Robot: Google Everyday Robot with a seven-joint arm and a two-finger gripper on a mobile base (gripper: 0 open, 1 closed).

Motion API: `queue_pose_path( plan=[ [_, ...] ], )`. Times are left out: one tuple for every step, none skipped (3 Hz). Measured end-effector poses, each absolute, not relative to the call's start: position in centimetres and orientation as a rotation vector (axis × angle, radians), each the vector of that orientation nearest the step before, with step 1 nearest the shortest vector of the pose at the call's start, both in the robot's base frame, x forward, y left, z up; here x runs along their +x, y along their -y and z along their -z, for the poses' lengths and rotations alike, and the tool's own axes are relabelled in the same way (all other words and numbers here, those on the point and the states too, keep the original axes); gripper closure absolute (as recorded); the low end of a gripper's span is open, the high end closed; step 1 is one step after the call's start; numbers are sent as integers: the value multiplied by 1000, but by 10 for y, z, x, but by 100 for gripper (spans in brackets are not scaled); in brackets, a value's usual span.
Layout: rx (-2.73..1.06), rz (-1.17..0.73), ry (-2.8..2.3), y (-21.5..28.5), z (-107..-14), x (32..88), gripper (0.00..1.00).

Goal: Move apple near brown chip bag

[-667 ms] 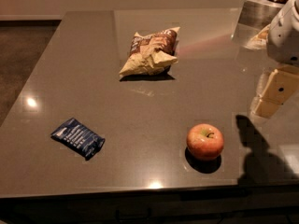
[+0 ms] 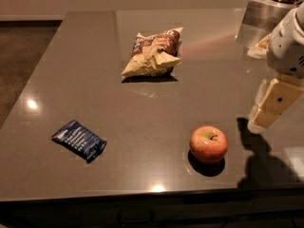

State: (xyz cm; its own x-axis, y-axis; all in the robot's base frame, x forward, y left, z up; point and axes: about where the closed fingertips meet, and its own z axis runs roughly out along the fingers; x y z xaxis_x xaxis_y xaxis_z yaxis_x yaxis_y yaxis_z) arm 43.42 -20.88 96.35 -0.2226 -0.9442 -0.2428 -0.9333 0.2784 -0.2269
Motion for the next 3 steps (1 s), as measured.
queue_pose_path(
  plan=[
    [-1710,-31,-2223,196,-942,427,0],
    [-1740,-119,-2223,178,-912,417,0],
    [-1768,-189,-2212,163,-885,411,0]
  ],
)
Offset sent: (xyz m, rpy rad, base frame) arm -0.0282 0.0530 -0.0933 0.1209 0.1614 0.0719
